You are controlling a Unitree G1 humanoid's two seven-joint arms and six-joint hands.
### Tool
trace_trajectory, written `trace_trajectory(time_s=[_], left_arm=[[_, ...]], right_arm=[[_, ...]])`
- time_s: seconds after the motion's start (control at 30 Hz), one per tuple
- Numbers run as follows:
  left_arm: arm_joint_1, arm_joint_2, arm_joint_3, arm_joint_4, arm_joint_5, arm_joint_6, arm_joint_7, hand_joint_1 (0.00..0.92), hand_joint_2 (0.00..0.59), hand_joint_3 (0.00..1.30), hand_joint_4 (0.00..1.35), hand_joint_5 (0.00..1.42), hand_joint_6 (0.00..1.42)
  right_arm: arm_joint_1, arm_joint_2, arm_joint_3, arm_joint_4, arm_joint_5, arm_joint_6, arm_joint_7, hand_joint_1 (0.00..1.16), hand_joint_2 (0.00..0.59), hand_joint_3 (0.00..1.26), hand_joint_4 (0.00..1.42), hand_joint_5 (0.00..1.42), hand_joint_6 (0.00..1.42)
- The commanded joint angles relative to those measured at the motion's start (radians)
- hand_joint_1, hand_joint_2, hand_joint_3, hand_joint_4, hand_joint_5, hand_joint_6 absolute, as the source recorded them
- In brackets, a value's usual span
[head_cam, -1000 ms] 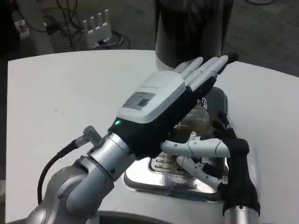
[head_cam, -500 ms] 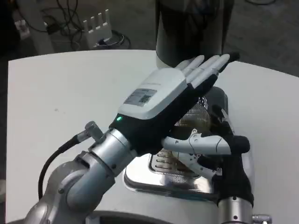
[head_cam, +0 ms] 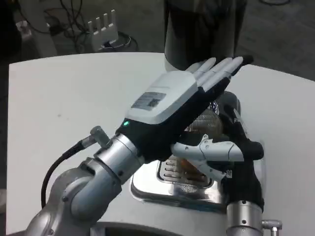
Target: Grasp the cup under the faucet to collect the drink, then remove the cup.
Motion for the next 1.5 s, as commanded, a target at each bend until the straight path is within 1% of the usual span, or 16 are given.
trace_trajectory(time_s=[0.03,0.13,0.2,0.27,0.3,0.37,0.47,0.7,0.8,0.93,1.07,1.2,1.33,1.4,1.43,1.5], left_arm=[[0.000,0.005,-0.005,0.031,-0.002,0.024,-0.031,0.000,0.005,0.05,0.00,0.00,0.00],[0.002,0.004,-0.002,0.034,-0.012,0.022,-0.030,0.000,0.004,0.05,0.00,0.00,0.00],[0.004,0.007,-0.001,0.034,-0.017,0.020,-0.030,0.000,0.004,0.06,0.00,0.01,0.00],[0.004,0.012,0.001,0.033,-0.024,0.021,-0.031,0.000,0.004,0.06,0.00,0.01,0.01],[0.004,0.013,0.002,0.033,-0.027,0.021,-0.032,0.000,0.005,0.06,0.00,0.01,0.01],[0.003,0.016,0.005,0.035,-0.031,0.022,-0.032,0.000,0.007,0.06,0.00,0.02,0.02],[0.003,0.020,0.011,0.036,-0.036,0.021,-0.033,0.000,0.008,0.06,0.00,0.02,0.02],[0.011,0.026,0.025,0.035,-0.043,0.016,-0.037,0.000,0.008,0.06,0.00,0.03,0.02],[0.014,0.028,0.027,0.035,-0.045,0.014,-0.037,0.000,0.008,0.07,0.00,0.03,0.02],[0.016,0.026,0.028,0.036,-0.045,0.008,-0.034,0.000,0.003,0.07,0.00,0.02,0.02],[0.032,0.009,0.043,0.027,-0.077,0.014,-0.021,0.000,0.000,0.02,0.00,0.00,0.05],[0.045,-0.010,0.064,0.016,-0.126,0.037,-0.021,0.000,0.000,0.00,0.00,0.00,0.06],[0.065,-0.032,0.093,-0.009,-0.194,0.082,-0.033,0.000,0.002,0.00,0.00,0.00,0.06],[0.077,-0.034,0.103,-0.034,-0.214,0.098,-0.033,0.000,0.002,0.00,0.00,0.00,0.06],[0.090,-0.036,0.111,-0.053,-0.224,0.107,-0.032,0.000,0.002,0.00,0.00,0.00,0.06],[0.114,-0.037,0.120,-0.089,-0.240,0.123,-0.031,0.000,0.010,0.00,0.00,0.00,0.06]], right_arm=[[0.004,0.089,0.011,0.021,0.001,-0.020,-0.034,0.92,0.151,0.17,0.19,0.21,0.20],[-0.003,0.105,0.017,0.046,-0.012,-0.019,-0.085,0.92,0.151,0.19,0.24,0.27,0.24],[-0.009,0.107,0.029,0.058,-0.027,-0.016,-0.110,0.92,0.144,0.21,0.27,0.30,0.27],[-0.023,0.097,0.050,0.071,-0.048,-0.005,-0.112,0.92,0.146,0.26,0.37,0.39,0.32],[-0.030,0.097,0.056,0.078,-0.046,-0.005,-0.106,0.92,0.150,0.28,0.40,0.42,0.34],[-0.039,0.111,0.063,0.091,-0.047,-0.002,-0.121,0.92,0.150,0.30,0.44,0.45,0.35],[-0.052,0.117,0.074,0.105,-0.065,-0.003,-0.144,0.93,0.153,0.37,0.52,0.53,0.38],[-0.064,0.121,0.066,0.130,-0.058,-0.014,-0.183,0.93,0.153,0.47,0.62,0.66,0.48],[-0.073,0.114,0.060,0.142,-0.057,-0.019,-0.194,0.93,0.153,0.55,0.67,0.73,0.54],[-0.084,0.103,0.048,0.155,-0.058,-0.026,-0.200,0.93,0.153,0.61,0.73,0.81,0.61],[-0.080,0.102,0.036,0.153,-0.058,-0.034,-0.208,0.94,0.149,0.69,0.81,0.90,0.75],[-0.071,0.104,0.035,0.145,-0.062,-0.038,-0.215,0.94,0.138,0.76,0.87,0.98,0.87],[-0.046,0.104,0.045,0.117,-0.068,-0.045,-0.216,0.94,0.122,0.85,0.97,1.10,1.02],[-0.025,0.103,0.054,0.089,-0.073,-0.047,-0.217,0.94,0.112,0.88,0.99,1.13,1.08],[-0.017,0.101,0.058,0.077,-0.076,-0.047,-0.217,0.94,0.096,0.89,1.00,1.14,1.10],[0.003,0.097,0.071,0.049,-0.083,-0.044,-0.213,0.94,0.093,0.91,1.02,1.16,1.14]])
